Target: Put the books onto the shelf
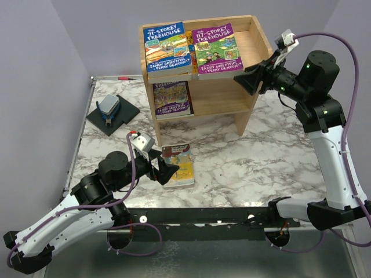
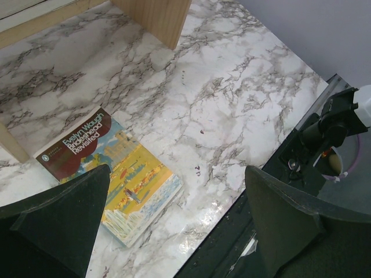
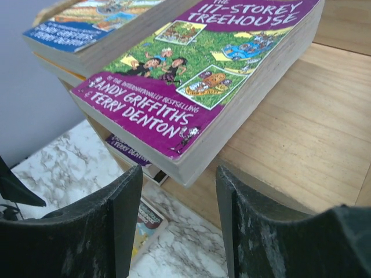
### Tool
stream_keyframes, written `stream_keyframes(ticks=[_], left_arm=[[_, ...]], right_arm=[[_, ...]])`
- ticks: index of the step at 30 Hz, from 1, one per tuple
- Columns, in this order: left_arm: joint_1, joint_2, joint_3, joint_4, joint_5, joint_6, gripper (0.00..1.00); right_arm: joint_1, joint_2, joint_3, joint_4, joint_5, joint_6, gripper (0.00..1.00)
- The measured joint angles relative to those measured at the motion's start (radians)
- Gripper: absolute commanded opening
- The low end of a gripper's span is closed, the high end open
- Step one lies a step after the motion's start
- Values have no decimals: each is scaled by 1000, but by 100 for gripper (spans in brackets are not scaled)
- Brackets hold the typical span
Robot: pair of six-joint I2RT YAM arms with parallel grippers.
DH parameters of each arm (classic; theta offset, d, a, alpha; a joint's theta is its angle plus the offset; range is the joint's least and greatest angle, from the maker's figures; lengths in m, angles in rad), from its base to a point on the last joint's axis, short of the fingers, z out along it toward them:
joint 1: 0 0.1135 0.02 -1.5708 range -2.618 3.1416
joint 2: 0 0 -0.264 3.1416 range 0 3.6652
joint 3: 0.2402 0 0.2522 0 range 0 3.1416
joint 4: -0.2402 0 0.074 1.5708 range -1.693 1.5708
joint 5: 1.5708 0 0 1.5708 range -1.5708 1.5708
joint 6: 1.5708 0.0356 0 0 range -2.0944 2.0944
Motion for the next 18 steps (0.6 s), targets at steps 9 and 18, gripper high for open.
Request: stream_keyframes(ticks=[9, 18], left_arm=[[0, -2, -1, 0, 0, 0, 99], [0, -2, -1, 0, 0, 0, 99]], right_arm=[[2, -24, -66, 80, 0, -77, 54], [10, -12, -66, 117, -1, -100, 48]])
